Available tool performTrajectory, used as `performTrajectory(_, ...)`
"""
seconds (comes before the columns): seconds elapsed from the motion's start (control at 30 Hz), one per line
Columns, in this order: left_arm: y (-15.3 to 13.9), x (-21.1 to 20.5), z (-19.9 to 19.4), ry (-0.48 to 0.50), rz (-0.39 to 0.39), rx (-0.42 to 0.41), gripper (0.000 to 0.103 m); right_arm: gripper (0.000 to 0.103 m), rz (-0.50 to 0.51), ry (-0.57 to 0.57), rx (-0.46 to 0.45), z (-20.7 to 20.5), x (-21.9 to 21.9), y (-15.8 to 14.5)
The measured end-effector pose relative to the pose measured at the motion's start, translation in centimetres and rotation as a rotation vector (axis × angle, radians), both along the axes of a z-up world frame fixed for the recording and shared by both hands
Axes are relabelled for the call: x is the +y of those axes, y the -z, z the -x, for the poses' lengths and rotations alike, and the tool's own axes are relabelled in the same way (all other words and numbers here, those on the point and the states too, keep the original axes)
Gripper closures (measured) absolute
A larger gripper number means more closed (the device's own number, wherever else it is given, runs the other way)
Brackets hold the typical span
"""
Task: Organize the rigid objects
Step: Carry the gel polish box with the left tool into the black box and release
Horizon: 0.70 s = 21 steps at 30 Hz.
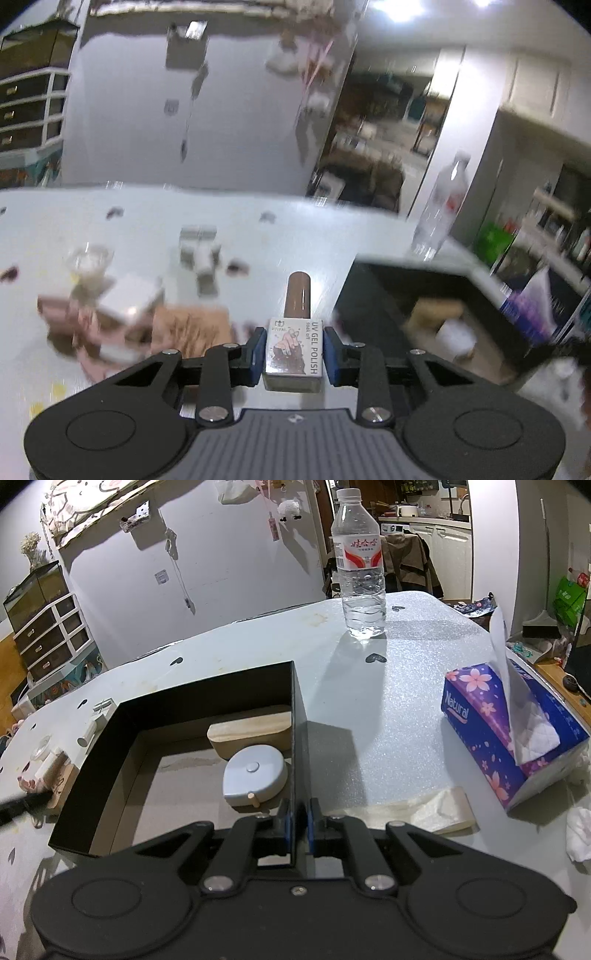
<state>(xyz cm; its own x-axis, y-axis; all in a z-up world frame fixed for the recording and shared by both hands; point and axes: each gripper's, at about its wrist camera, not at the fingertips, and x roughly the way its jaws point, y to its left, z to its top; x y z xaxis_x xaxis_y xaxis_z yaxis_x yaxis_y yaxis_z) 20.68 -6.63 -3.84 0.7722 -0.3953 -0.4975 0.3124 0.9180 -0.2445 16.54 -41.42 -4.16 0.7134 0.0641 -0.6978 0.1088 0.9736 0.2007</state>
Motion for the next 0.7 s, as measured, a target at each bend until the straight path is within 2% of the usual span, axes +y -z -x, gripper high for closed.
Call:
performTrajectory(0.13, -2.4, -2.0, -0.2, 0.073, 0.030, -0.036, 0.070, 0.094, 0.004, -0.006, 0.001, 0.0, 0.0, 0.0)
performTrajectory(0.27, -3.0, -6.0, -0.8, 0.223, 0.025, -0.016, 0.070, 0.094, 0.005, -0.007, 0.000, -0.1, 0.0, 0.0)
performTrajectory(0.33, -2.7, -8.3, -1.1, 0.306, -0.001, 0.013, 0.070, 0.094, 0.005, -0.007, 0.000, -0.1, 0.0, 0.0)
performTrajectory(0.47, -1.8, -12.0, -2.2, 0.420, -0.007, 0.124, 0.070, 0.094, 0.008, -0.006, 0.000, -0.1, 0.1, 0.0)
performTrajectory(0.7, 0.3, -16.8, -3.4, 0.562, -0.071, 0.181, 0.070, 0.094, 0.003, -0.004, -0.004, 0.0, 0.0, 0.0)
